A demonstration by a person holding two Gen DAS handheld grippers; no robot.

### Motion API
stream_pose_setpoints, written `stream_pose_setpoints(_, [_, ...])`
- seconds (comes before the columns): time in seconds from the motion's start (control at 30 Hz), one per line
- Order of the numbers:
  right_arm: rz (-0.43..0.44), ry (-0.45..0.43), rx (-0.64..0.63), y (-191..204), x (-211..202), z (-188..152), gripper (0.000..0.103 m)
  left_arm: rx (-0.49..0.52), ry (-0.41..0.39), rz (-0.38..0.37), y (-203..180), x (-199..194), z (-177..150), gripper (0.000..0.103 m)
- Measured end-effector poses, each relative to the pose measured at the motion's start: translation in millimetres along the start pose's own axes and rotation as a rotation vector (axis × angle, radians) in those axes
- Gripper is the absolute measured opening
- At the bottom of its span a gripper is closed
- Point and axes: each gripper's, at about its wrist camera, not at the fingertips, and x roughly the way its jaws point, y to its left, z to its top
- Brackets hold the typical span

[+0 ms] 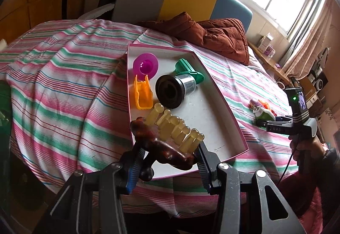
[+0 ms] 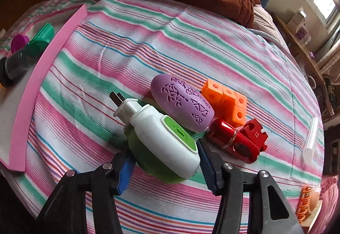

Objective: Organize rigid objects
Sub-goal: 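Carry the brown comb toward the tray with the left gripper while the right grasps the white-green bottle, then lower the brown comb into the tray and open the left gripper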

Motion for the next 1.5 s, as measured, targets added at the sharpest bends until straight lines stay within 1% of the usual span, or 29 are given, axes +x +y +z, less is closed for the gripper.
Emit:
stream_pose_setpoints(0.07, [-0.007,-0.009,0.001,0,0,1,0.056,-0.007,0.011,0.000,1,3,-1,0.048])
stream_pose_setpoints(0.17, [-0.042,-0.023,-0.033,6,0,3,0.056,-0.021,0.030,-0.006,3,9,0,0.048])
stream_pose_setpoints(0.27, [-0.044,-0.024,-0.036,7,-1,5,0.056,-0.013,0.022,0.000,1,11,8,0.048])
stream_pose_setpoints(0.47, [-0.025,-0.018,-0.017,1,0,5,0.056,-0.013,-0.035,-0.017,-1,17,50,0.048])
stream_pose_setpoints(0.63, [-0.032,-0.021,-0.029,0,2,7,0.056,-0.011,-0.059,-0.047,-6,39,93,0.048])
stream_pose_setpoints(0.7, [-0.032,-0.022,-0.030,2,1,7,0.056,0.004,-0.059,-0.044,-10,52,108,0.048])
stream_pose_setpoints(0.83, [-0.032,-0.024,-0.034,2,0,7,0.056,-0.001,-0.026,-0.035,-9,82,128,0.048])
stream_pose_setpoints(1.07, [-0.033,-0.027,-0.040,3,0,8,0.056,0.002,0.044,-0.011,-9,121,136,0.048])
stream_pose_setpoints(1.17, [-0.032,-0.027,-0.040,3,0,8,0.056,-0.014,0.065,0.002,-7,130,135,0.055])
stream_pose_setpoints(1.23, [-0.033,-0.027,-0.039,3,0,8,0.056,-0.005,0.045,0.012,-8,127,134,0.061])
stream_pose_setpoints(1.3, [-0.034,-0.027,-0.039,3,0,8,0.056,0.016,0.015,0.025,-11,116,133,0.069])
stream_pose_setpoints(1.37, [-0.035,-0.027,-0.042,2,1,9,0.056,0.036,-0.018,0.019,-14,104,131,0.070])
stream_pose_setpoints(1.5, [-0.037,-0.027,-0.043,5,-1,8,0.056,0.053,-0.065,0.046,-17,78,121,0.071])
